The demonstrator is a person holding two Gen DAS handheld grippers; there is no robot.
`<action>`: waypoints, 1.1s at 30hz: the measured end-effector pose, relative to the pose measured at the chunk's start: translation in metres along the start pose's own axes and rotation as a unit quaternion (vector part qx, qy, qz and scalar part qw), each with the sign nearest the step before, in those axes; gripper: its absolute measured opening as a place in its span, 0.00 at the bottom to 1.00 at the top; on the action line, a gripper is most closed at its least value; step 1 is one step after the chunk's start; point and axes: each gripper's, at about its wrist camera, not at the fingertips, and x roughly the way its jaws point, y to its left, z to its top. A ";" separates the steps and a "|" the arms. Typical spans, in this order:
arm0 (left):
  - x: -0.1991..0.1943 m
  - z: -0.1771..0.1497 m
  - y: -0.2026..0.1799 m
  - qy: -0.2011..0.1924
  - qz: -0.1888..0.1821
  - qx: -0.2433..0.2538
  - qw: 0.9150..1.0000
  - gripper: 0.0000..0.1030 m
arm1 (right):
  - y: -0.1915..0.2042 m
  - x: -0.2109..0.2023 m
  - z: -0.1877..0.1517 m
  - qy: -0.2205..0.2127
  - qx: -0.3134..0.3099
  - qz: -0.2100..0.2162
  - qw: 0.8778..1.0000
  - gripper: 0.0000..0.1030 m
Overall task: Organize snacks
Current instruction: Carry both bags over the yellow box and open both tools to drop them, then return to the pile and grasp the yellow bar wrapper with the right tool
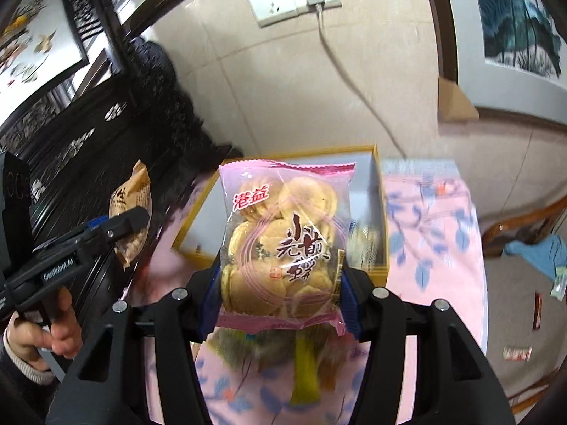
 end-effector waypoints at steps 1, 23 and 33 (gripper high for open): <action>0.009 0.008 0.000 -0.002 0.002 0.004 1.000 0.38 | -0.002 0.007 0.008 -0.001 0.001 -0.001 1.000 0.55; 0.006 0.030 0.046 -0.052 0.098 -0.038 0.993 0.96 | -0.013 0.018 0.015 0.014 -0.026 -0.003 1.000 0.73; -0.019 -0.082 0.064 0.067 0.126 -0.073 0.987 0.96 | -0.018 0.021 -0.103 0.130 0.000 -0.020 0.991 0.73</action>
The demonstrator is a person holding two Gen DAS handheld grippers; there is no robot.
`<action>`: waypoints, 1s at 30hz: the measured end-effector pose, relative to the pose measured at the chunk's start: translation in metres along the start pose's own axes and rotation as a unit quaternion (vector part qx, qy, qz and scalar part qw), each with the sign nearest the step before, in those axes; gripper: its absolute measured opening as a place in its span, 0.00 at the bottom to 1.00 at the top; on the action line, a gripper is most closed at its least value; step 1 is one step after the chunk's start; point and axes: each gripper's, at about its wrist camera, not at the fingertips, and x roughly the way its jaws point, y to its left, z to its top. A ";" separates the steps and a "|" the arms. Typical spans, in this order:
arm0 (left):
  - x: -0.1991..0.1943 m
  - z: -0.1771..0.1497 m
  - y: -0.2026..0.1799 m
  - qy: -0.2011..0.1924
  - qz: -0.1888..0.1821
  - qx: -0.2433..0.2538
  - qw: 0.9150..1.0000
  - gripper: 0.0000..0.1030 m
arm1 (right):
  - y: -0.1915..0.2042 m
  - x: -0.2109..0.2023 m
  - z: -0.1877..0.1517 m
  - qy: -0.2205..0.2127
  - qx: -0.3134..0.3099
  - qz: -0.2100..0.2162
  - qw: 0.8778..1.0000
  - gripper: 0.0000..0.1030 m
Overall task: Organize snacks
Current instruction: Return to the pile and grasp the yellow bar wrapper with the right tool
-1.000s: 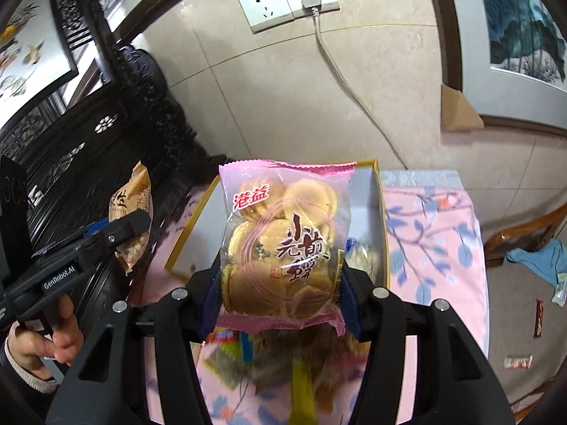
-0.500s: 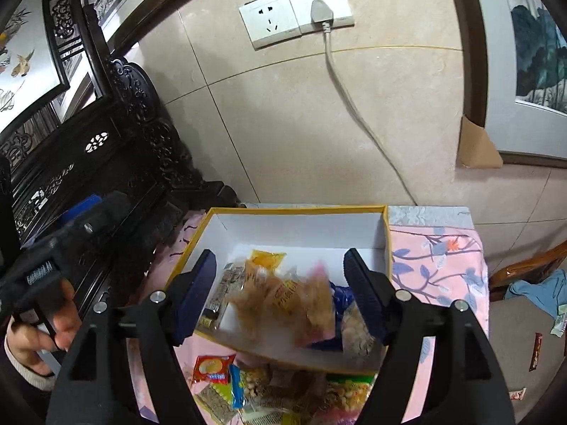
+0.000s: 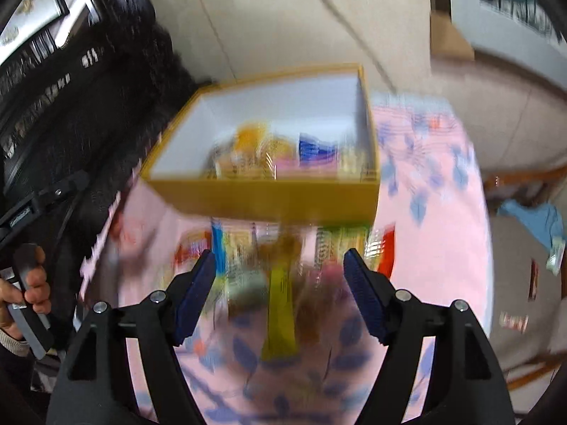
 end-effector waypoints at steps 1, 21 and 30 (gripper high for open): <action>-0.001 -0.014 0.003 0.015 0.003 0.001 1.000 0.96 | 0.002 0.005 -0.007 0.010 -0.001 0.000 1.000 0.73; -0.028 -0.071 0.050 0.046 0.025 -0.059 0.997 0.96 | 0.036 0.104 -0.017 0.120 -0.105 -0.054 0.986 0.23; -0.013 -0.077 0.051 0.065 0.037 -0.044 0.996 0.96 | 0.034 0.082 -0.023 0.111 -0.067 -0.029 0.991 0.21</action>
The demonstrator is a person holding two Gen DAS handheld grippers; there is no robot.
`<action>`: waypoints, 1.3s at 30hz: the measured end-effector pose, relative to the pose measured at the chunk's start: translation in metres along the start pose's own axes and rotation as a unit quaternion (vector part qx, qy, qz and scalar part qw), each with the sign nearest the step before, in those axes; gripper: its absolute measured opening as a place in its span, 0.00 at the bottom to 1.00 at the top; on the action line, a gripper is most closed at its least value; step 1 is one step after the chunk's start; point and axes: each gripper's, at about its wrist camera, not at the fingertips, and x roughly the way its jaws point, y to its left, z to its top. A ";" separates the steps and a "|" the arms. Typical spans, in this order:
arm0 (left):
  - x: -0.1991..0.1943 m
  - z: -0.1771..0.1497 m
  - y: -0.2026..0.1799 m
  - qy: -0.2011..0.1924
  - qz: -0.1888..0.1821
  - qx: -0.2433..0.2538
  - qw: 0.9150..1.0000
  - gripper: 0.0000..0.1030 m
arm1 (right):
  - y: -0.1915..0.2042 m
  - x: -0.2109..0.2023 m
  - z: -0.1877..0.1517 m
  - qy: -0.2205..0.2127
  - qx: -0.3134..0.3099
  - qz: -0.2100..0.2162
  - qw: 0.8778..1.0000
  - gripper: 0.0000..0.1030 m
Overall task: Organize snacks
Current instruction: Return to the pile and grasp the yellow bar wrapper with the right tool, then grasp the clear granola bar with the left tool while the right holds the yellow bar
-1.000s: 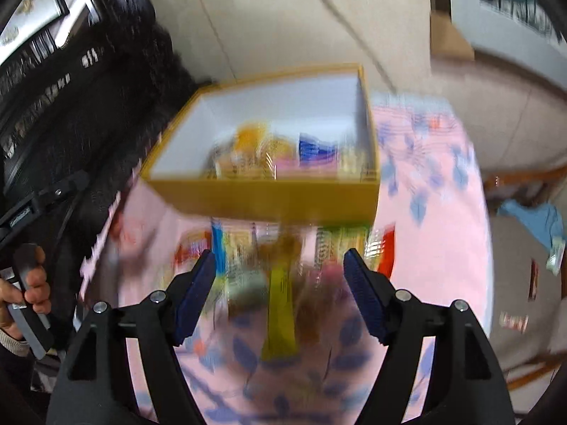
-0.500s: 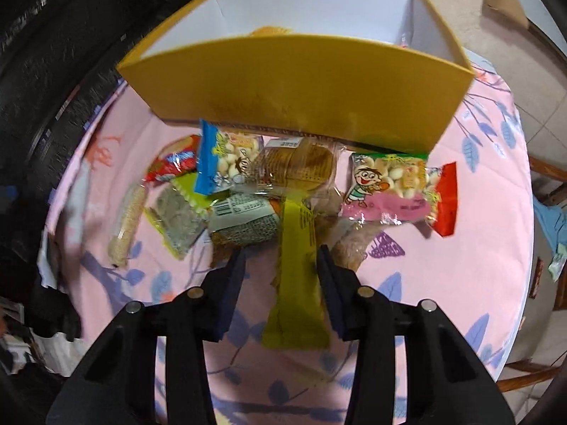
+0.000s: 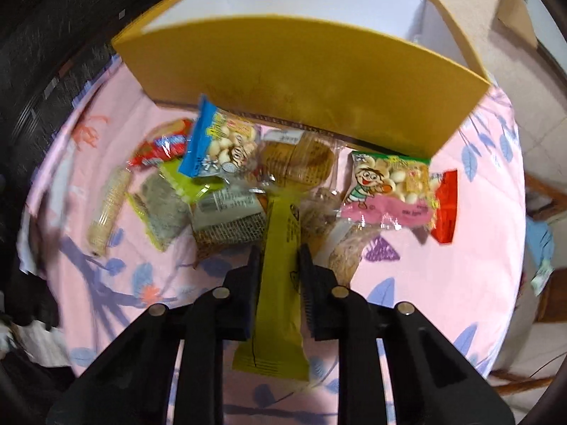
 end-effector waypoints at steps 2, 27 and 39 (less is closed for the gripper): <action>0.006 -0.003 -0.003 0.008 -0.002 0.009 1.000 0.96 | -0.003 -0.008 -0.006 -0.004 0.020 0.023 1.000 0.20; 0.130 -0.029 -0.040 0.117 -0.025 0.073 0.990 0.61 | -0.026 -0.072 -0.066 -0.046 0.135 0.103 0.984 0.20; 0.131 -0.031 -0.031 0.114 -0.027 0.065 0.991 0.29 | -0.025 -0.078 -0.056 -0.060 0.138 0.113 0.982 0.20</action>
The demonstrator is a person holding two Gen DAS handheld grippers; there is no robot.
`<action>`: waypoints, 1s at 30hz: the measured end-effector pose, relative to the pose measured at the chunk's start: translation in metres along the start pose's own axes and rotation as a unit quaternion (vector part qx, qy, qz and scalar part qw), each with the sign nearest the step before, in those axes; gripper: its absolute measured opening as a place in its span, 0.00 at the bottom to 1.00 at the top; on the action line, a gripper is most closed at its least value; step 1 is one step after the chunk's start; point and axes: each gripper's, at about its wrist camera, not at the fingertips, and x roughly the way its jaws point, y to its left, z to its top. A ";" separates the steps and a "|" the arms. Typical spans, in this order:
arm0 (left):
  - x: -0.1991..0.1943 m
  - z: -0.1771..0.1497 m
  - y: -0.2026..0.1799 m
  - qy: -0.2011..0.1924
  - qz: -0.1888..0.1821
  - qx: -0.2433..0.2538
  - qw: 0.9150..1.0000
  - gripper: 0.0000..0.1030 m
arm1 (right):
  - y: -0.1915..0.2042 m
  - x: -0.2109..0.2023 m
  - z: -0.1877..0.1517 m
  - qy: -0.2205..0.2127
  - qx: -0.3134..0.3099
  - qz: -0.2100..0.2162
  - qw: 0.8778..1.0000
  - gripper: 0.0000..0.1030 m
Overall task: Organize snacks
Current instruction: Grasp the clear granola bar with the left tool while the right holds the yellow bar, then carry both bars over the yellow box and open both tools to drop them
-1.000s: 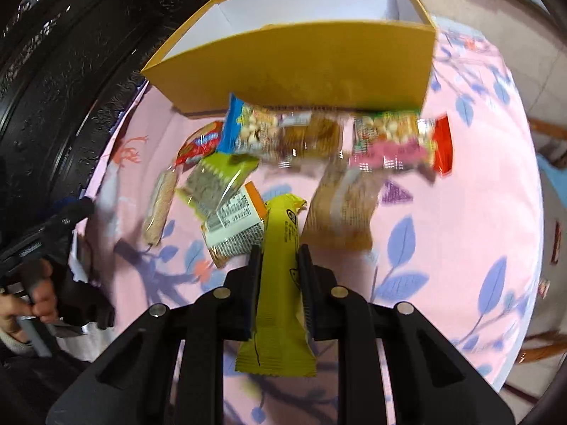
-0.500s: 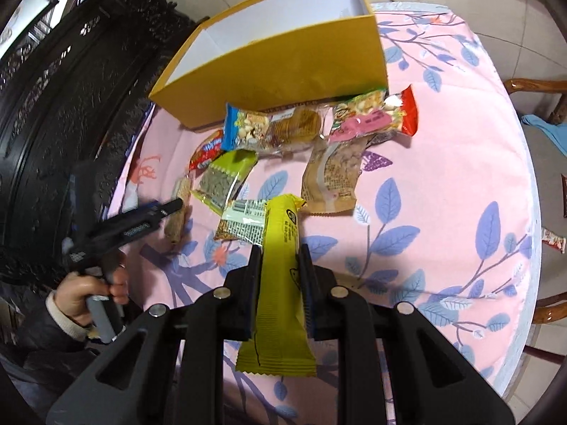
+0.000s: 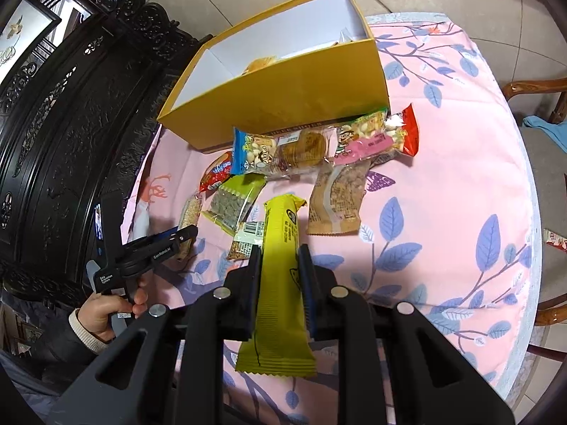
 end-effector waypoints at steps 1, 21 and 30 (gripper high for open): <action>-0.001 0.000 0.001 -0.001 -0.001 0.000 1.000 0.28 | 0.000 -0.001 0.000 -0.002 0.001 0.001 1.000 0.20; -0.100 -0.002 -0.001 -0.096 -0.042 -0.011 0.994 0.28 | 0.010 -0.030 0.012 -0.046 0.022 0.053 0.997 0.20; -0.159 0.025 -0.018 -0.166 -0.069 0.001 0.984 0.28 | 0.021 -0.052 0.033 -0.083 0.018 0.076 0.994 0.21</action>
